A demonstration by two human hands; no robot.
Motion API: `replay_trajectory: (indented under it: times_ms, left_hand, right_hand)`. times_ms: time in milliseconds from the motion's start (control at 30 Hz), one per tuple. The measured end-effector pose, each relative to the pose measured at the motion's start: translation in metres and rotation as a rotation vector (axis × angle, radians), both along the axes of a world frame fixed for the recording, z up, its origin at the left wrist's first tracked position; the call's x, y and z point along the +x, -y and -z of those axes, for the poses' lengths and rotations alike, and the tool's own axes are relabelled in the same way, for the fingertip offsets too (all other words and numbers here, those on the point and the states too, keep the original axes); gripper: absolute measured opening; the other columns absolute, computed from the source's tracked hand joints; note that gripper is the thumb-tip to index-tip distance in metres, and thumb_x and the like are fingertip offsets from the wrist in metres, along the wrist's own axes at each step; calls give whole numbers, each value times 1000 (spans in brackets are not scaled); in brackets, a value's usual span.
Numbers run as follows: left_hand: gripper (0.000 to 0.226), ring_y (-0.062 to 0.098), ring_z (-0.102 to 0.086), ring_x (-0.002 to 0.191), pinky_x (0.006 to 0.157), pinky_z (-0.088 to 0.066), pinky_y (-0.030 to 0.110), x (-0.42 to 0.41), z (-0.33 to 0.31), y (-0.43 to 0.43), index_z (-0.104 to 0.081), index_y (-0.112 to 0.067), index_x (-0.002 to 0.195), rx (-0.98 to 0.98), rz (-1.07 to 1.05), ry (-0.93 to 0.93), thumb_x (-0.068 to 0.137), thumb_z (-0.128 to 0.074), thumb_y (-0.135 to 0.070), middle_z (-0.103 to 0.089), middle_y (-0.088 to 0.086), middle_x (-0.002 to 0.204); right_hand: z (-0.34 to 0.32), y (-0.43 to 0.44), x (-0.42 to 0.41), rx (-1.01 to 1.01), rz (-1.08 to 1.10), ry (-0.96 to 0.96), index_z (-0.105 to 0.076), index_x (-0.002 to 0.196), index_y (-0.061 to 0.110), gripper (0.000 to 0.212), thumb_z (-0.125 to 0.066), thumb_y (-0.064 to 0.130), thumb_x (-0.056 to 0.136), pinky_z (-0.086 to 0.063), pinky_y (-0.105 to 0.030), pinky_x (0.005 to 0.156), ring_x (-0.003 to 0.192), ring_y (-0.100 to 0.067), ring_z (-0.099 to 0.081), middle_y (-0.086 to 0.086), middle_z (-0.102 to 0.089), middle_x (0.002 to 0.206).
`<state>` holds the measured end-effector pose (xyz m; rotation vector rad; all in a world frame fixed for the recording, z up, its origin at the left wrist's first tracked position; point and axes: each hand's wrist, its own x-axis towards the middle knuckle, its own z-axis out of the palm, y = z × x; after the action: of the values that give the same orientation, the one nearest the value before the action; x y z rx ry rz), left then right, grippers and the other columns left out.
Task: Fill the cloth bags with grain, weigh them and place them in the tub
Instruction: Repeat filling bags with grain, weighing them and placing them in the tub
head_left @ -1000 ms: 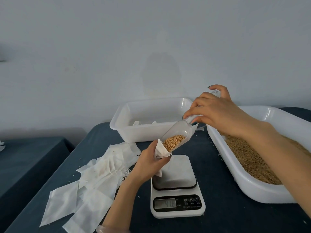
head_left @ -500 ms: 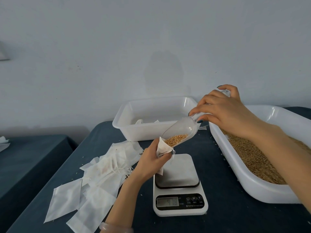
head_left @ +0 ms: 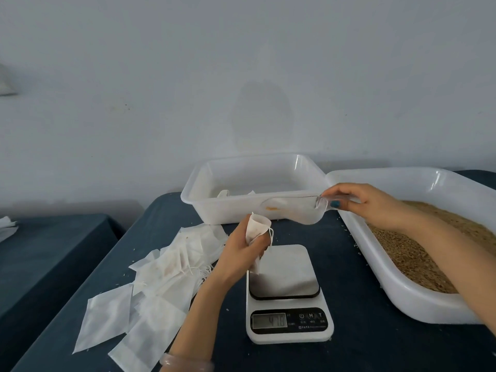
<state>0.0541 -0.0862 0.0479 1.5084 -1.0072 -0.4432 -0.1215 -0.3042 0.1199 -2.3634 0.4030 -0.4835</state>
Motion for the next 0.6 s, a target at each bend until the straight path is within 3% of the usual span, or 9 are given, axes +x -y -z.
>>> replay_trajectory:
  times_ms: [100,133,200,300,367,467,533,600]
  left_hand:
    - [20,6,-49,58,54,-42,16,0,0,-2,-54,-18,87,-37,29,-86,85,-50,-37,-59,-8,70]
    - [22,8,-48,58,56,-42,16,1,0,-2,-54,-19,85,-49,43,-110,87,-48,-39,-58,-6,73]
    - [24,8,-45,60,57,-41,16,2,-2,-3,-57,-25,79,-66,47,-108,88,-43,-42,-57,-4,75]
    - [25,12,-44,67,60,-39,22,4,-3,-2,-53,-18,76,-94,7,2,92,-37,-30,-51,-1,76]
    - [25,13,-50,77,60,-44,24,8,-2,-1,-60,-23,80,-103,-71,67,94,-40,-25,-53,-5,86]
    - [42,16,-47,105,81,-50,28,15,1,2,-69,-38,86,-66,-214,256,99,-45,-5,-45,-3,104]
    - [39,7,-51,101,84,-43,15,16,1,1,-70,-37,95,-78,-186,240,102,-45,-8,-50,1,106]
    - [35,3,-57,95,77,-42,7,16,0,0,-72,-36,98,-92,-159,193,103,-46,-13,-59,5,108]
  right_hand:
    - [1,4,-2,153,32,41,-67,112,29,20,-57,30,95,-46,-9,80,93,10,-62,11,-70,111]
    - [0,6,-3,189,70,57,-67,112,31,21,-57,33,94,-46,-11,77,91,9,-62,12,-70,107]
    - [0,10,-6,238,157,83,-66,114,30,27,-58,40,91,-46,-23,87,103,0,-61,14,-70,108]
    - [2,16,-9,222,294,101,-63,119,24,26,-58,31,94,-40,-31,91,107,-13,-58,13,-64,106]
    - [5,22,-12,195,407,85,-62,124,16,29,-57,24,97,-38,-33,89,103,-17,-54,10,-60,102]
    - [8,32,-19,105,556,28,-60,127,10,32,-55,25,99,-39,-33,83,95,-20,-52,-2,-61,107]
    - [10,36,-23,12,622,-65,-61,126,11,32,-53,28,100,-42,-34,76,86,-22,-55,-7,-64,106]
    - [12,41,-26,-72,663,-160,-65,121,12,29,-50,28,101,-43,-34,67,73,-25,-56,-9,-65,90]
